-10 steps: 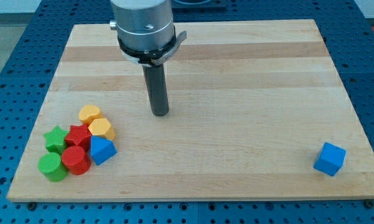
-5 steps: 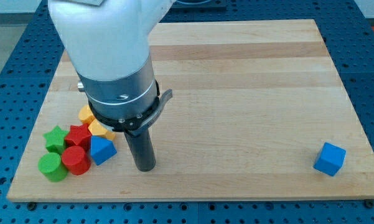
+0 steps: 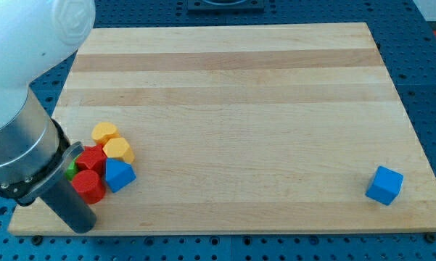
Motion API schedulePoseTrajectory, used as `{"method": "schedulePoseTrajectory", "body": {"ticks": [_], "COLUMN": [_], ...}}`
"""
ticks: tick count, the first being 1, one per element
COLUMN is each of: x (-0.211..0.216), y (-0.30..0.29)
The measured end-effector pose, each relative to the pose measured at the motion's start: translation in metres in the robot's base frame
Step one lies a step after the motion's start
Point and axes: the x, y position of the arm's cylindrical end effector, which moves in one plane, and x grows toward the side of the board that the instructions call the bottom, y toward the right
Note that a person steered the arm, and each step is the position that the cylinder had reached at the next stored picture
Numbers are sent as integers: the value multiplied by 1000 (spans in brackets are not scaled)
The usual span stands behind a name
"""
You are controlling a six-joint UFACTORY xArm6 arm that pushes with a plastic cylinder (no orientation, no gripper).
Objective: Separate the red circle green blocks from the group of blocks
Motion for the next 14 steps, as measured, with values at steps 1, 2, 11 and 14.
{"method": "schedulePoseTrajectory", "body": {"ticks": [1, 2, 11, 14], "x": [0, 0, -120, -107], "y": [0, -25, 22, 17]}}
